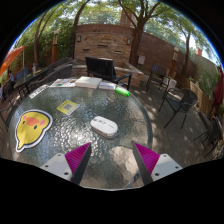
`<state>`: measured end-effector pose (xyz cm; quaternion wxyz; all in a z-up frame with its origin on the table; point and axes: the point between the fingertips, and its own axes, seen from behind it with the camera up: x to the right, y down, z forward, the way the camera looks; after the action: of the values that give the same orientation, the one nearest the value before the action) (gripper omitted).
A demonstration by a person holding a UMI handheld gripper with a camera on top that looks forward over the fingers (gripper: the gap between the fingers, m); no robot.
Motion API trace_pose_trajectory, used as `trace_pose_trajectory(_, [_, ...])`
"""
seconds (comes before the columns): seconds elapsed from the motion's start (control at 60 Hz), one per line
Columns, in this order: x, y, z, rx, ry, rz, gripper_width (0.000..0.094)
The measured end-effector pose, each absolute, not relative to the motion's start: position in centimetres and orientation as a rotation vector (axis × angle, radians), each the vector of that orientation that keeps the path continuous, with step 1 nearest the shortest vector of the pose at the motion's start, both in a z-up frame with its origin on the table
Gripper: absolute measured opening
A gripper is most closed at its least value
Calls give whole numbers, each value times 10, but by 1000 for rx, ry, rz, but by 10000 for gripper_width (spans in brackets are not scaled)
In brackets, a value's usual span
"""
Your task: Arrange mouse
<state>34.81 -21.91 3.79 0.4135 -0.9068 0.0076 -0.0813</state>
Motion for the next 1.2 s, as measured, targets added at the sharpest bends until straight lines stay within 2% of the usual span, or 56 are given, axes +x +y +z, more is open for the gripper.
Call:
trace_pose_trajectory(0.25, [355,-139,-3,-2315,-11,-122,856])
trace_pose_trajectory(0.567, [376,-76,-10,-2286,-33,-100,850])
trace_pose_trajectory(0.65, [375,-71,-16,-2304,-6,-80,781])
trace_pose_trajectory(0.8, [363,-70,-18,-2300,21,-29,497])
trace_pose_trajectory(0.95, [364,-71,-18,-2318,33,-71,408])
trace_pose_trajectory(1.05, [375,-76,-5,-2303,48,-153,364])
trace_pose_trajectory(1.133, [375,-83,24,-2254,113,-197,363])
trace_pose_trajectory(1.2, [375,-88,67,-2185,182,-218,362])
